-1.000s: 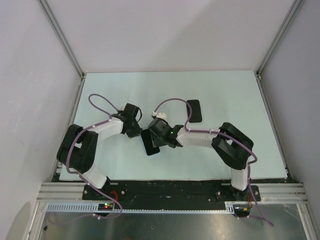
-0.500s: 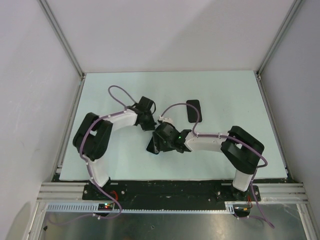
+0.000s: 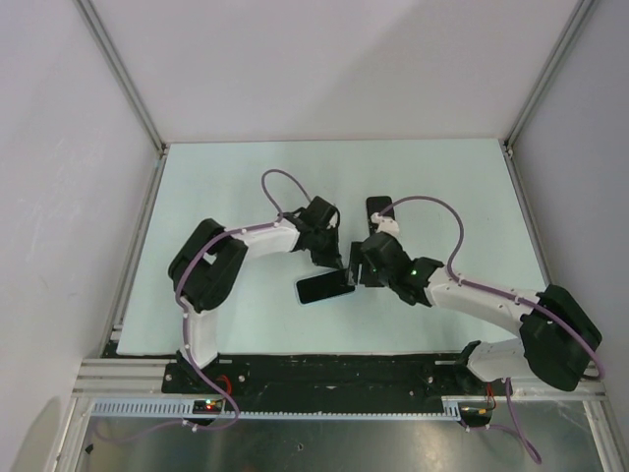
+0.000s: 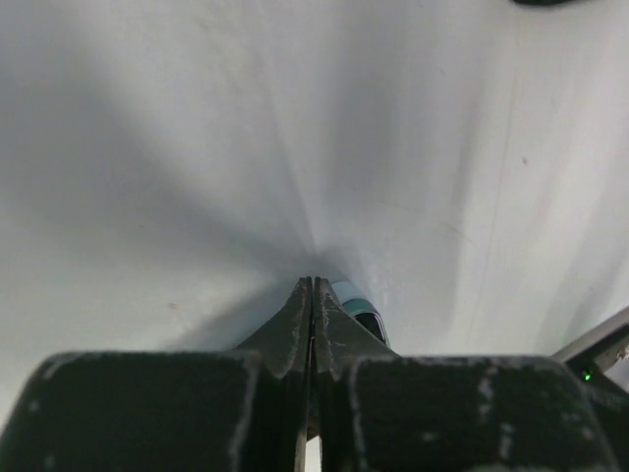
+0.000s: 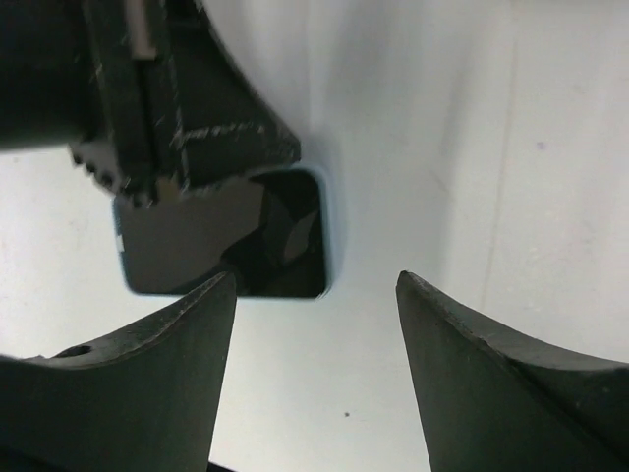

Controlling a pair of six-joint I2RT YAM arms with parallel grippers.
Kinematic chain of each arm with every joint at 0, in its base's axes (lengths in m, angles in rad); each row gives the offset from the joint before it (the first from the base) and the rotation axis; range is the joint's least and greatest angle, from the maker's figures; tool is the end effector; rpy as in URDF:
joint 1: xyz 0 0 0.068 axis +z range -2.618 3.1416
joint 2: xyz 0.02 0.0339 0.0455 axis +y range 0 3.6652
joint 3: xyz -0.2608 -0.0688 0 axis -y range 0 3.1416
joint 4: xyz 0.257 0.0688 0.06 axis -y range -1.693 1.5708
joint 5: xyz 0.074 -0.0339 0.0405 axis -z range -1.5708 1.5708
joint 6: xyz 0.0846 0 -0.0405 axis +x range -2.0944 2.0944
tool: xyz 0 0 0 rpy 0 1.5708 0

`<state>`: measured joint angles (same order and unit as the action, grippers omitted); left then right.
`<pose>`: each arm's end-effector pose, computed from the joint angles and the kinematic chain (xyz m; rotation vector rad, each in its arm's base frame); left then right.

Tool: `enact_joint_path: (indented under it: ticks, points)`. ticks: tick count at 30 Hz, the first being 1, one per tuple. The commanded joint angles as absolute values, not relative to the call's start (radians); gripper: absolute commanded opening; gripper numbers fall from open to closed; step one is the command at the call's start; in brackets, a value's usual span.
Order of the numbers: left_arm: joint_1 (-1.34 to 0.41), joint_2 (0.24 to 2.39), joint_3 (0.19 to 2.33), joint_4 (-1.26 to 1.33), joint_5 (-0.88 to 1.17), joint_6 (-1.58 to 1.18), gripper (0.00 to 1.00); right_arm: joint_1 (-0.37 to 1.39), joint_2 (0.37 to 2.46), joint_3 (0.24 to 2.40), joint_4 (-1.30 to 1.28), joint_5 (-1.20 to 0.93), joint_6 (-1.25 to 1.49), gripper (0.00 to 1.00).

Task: Put the phone into the phone case

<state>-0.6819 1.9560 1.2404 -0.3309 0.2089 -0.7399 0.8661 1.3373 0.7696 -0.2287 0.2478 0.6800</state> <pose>0.3226 -0.2845 0.0962 -0.0025 2.7927 -0.7105 0.2216 0.2286 0.1681 -0.1009 2.3832 0.4660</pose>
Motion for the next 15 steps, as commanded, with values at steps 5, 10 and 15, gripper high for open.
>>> enact_joint_path:
  ticks: [5,10,15]
  points:
    - [-0.731,1.846,1.245,-0.332,0.244,-0.687,0.09,0.828,1.315,0.716,-0.219,0.209,0.65,0.58]
    - [-0.69,1.673,1.179,-0.374,0.096,-0.695,0.12,0.833,1.323,0.681,-0.193,0.156,0.666,0.43]
    - [-0.639,1.498,1.018,-0.409,-0.063,-0.716,0.13,0.864,1.355,0.676,-0.163,0.141,0.686,0.38]
